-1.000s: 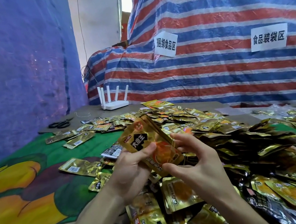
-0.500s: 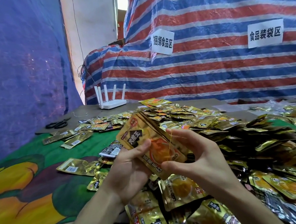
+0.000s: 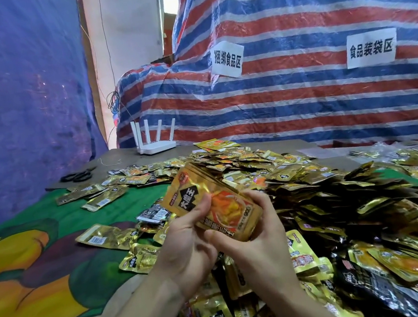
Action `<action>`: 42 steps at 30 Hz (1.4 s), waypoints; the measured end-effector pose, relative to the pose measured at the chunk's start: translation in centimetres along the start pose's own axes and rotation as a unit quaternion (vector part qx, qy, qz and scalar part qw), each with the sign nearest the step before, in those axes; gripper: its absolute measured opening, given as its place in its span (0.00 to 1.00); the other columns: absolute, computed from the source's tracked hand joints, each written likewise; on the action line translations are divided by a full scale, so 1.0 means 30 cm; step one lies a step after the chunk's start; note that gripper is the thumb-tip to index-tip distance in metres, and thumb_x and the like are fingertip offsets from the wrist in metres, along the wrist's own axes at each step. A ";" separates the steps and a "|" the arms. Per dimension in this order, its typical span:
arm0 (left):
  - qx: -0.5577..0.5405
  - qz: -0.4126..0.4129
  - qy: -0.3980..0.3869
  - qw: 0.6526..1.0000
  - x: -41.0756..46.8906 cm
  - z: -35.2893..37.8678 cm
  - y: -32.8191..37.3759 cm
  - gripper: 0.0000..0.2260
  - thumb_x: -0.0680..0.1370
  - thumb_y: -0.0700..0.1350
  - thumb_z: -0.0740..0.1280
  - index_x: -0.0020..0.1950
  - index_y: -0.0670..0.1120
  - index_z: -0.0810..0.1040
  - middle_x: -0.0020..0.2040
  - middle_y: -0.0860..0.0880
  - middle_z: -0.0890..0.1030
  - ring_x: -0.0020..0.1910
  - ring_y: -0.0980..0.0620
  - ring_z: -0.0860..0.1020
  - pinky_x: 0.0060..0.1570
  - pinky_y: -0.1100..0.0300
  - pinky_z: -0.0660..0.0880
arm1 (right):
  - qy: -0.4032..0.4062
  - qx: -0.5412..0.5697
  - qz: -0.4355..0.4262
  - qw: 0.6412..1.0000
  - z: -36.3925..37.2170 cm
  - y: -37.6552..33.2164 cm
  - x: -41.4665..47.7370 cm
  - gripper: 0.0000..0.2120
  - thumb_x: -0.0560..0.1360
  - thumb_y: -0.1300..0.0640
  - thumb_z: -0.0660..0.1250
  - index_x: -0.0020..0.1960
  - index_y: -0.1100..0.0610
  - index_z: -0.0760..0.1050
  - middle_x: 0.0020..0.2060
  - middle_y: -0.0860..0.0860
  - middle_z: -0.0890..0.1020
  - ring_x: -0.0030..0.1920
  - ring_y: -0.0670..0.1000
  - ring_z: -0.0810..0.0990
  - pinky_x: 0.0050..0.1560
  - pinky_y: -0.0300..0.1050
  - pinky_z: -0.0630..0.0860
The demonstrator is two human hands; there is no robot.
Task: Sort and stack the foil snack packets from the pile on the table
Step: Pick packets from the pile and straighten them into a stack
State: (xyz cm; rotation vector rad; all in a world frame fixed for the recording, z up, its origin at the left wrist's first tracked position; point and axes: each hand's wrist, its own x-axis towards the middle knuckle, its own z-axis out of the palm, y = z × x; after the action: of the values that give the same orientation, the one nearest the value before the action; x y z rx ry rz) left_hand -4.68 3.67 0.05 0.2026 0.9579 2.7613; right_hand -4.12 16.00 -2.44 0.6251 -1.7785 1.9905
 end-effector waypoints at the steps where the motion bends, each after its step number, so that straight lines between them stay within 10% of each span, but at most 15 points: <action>1: 0.010 0.001 0.003 1.000 -0.003 0.006 -0.004 0.23 0.71 0.45 0.71 0.61 0.32 0.80 0.61 0.33 0.80 0.58 0.37 0.82 0.66 0.46 0.74 | 0.014 0.004 0.007 1.000 0.002 0.005 -0.002 0.30 0.63 0.65 0.83 0.58 0.48 0.74 0.49 0.47 0.84 0.48 0.49 0.86 0.45 0.38 0.81; 16: 0.006 -0.019 0.016 1.000 -0.013 0.003 -0.012 0.24 0.75 0.48 0.66 0.65 0.33 0.77 0.63 0.33 0.79 0.61 0.38 0.80 0.60 0.41 0.77 | -0.012 -0.015 -0.008 1.000 -0.040 -0.059 0.014 0.20 0.66 0.59 0.74 0.57 0.47 0.81 0.48 0.45 0.85 0.49 0.48 0.85 0.47 0.41 0.82; 25: 0.232 0.066 -0.005 0.971 0.018 -0.052 -0.012 0.18 0.70 0.46 0.73 0.49 0.31 0.83 0.50 0.30 0.82 0.43 0.39 0.85 0.40 0.49 0.83 | 0.010 -0.048 -0.001 0.999 -0.103 -0.060 0.048 0.08 0.72 0.61 0.78 0.49 0.53 0.84 0.43 0.49 0.86 0.45 0.49 0.86 0.47 0.42 0.83; 30: 0.392 0.110 0.034 0.913 0.012 -0.029 -0.034 0.18 0.66 0.45 0.78 0.55 0.51 0.82 0.50 0.42 0.86 0.47 0.42 0.86 0.37 0.56 0.82 | 0.080 -0.070 -0.021 0.994 -0.139 -0.072 0.073 0.02 0.76 0.54 0.75 0.46 0.48 0.83 0.43 0.45 0.85 0.45 0.45 0.84 0.43 0.34 0.78; 36: 0.468 -0.030 0.060 0.881 0.037 -0.020 0.069 0.39 0.60 0.38 0.83 0.69 0.44 0.71 0.52 0.36 0.85 0.48 0.35 0.85 0.50 0.43 0.81 | 0.159 -0.068 0.004 0.985 -0.192 -0.050 0.102 0.06 0.78 0.58 0.70 0.44 0.48 0.80 0.41 0.43 0.83 0.42 0.43 0.81 0.41 0.34 0.76; 42: 0.557 -0.096 0.064 0.822 -0.007 -0.002 0.293 0.33 0.50 0.49 0.88 0.53 0.43 0.85 0.51 0.35 0.85 0.41 0.38 0.85 0.35 0.53 0.83 | 0.168 -0.071 0.031 0.983 -0.225 -0.026 0.119 0.05 0.78 0.58 0.69 0.44 0.50 0.80 0.38 0.43 0.82 0.36 0.41 0.78 0.36 0.33 0.75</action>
State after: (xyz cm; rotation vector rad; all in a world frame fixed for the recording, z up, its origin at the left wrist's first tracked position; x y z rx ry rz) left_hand -5.83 -3.16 5.47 0.0710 2.3500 1.7086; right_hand -7.06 22.80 -0.38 0.1748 -1.7265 1.8555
